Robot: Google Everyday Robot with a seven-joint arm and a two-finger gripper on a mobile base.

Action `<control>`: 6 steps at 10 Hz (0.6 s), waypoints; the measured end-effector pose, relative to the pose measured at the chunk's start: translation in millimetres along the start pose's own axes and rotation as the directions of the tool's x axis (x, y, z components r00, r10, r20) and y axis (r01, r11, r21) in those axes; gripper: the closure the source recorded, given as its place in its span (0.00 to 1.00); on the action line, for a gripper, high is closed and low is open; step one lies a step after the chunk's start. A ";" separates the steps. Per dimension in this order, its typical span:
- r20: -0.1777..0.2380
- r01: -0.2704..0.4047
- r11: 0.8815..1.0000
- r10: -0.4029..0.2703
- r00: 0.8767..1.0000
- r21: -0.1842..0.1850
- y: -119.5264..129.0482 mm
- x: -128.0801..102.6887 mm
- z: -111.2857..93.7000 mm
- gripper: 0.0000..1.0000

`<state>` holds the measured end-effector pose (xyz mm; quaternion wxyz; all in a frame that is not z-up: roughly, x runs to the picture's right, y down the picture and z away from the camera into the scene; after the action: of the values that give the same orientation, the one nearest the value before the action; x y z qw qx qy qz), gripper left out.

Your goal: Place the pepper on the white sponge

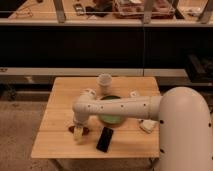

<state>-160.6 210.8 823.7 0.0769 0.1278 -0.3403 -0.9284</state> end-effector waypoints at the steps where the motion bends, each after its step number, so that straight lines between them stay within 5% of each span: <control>1: -0.001 0.001 1.000 -0.001 1.000 0.002 -0.3 1.0 1.0 0.20; 3: 0.001 0.001 1.000 -0.001 1.000 0.005 -0.2 1.3 2.6 0.21; 6: 0.008 0.002 1.000 -0.002 1.000 0.003 1.5 0.2 4.5 0.46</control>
<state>-162.0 212.3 828.0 0.0743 0.1246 -0.3421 -0.9284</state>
